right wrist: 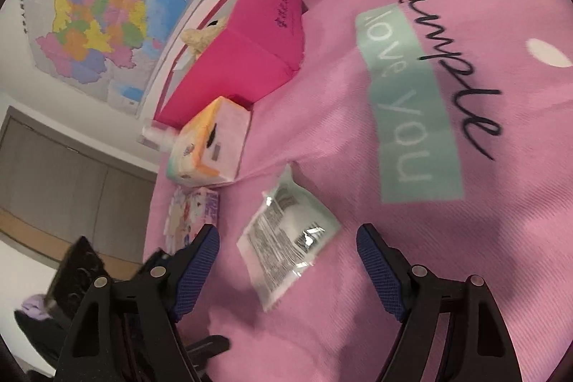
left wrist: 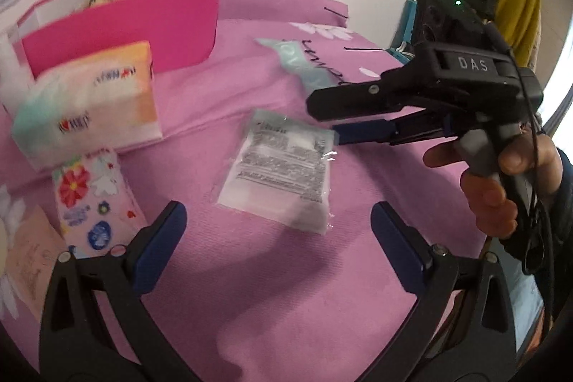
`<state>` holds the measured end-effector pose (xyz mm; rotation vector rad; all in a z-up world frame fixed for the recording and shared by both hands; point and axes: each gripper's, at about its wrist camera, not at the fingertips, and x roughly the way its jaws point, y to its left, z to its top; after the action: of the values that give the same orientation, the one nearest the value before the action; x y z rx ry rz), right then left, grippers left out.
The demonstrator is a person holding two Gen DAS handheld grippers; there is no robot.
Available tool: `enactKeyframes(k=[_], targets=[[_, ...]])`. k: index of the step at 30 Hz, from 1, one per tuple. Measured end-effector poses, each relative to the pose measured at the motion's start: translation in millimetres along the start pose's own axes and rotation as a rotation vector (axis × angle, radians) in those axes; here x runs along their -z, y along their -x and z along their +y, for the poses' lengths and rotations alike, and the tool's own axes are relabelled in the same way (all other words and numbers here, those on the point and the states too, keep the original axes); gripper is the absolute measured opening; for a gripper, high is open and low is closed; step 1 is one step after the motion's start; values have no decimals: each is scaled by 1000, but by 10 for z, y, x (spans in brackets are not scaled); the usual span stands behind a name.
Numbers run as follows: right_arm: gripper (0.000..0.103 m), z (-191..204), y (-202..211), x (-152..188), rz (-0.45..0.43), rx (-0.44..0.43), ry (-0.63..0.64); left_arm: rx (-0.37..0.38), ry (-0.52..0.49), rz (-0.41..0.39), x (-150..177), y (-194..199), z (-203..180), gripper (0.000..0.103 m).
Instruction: Organize soft objects
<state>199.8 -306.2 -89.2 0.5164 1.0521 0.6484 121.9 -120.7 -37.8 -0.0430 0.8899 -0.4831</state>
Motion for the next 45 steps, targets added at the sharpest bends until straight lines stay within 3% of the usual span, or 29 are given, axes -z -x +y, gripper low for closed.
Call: enactKeyframes(k=[1,2,4,5,10,11,18,21,26,32,38,43,44,45], targets=[[66,10,-12,-11,4,-11,4,0,3,5,-1,-30,0,103],[47,26,-60,-26,16,-28,6,4,6,9,-1,-53,-3,103],[24,57,-176,-22,51,-36,23,0,3,7,-11,-78,-14,100],[18,57,-221,-5,67,-38,31,-10,8,6,4,-85,0,99],[16,50,-321,-11,88,-38,25,-24,46,0,-40,-75,108,95],[7,58,-326,-17,86,-41,27,-30,51,-1,-36,-68,123,93],[2,209,-220,-49,51,-111,69,-11,79,-29,-94,42,228,65],[2,382,-121,-113,28,-118,110,0,69,-74,-225,181,223,59],[2,769,142,-385,-45,-148,185,-6,53,-183,-611,508,291,59],[2,1237,301,-879,-126,-166,256,-90,4,-269,-1140,730,542,59],[2,1435,107,-1479,-174,-155,252,-146,39,-248,-1649,456,934,59],[3,1199,-197,-1723,-164,-68,179,-151,83,-179,-1839,161,1078,59],[5,1134,-268,-1737,-164,-19,168,-147,96,-177,-1853,133,1104,62],[5,1084,-306,-1758,-166,-8,154,-148,113,-172,-1863,114,1131,71]])
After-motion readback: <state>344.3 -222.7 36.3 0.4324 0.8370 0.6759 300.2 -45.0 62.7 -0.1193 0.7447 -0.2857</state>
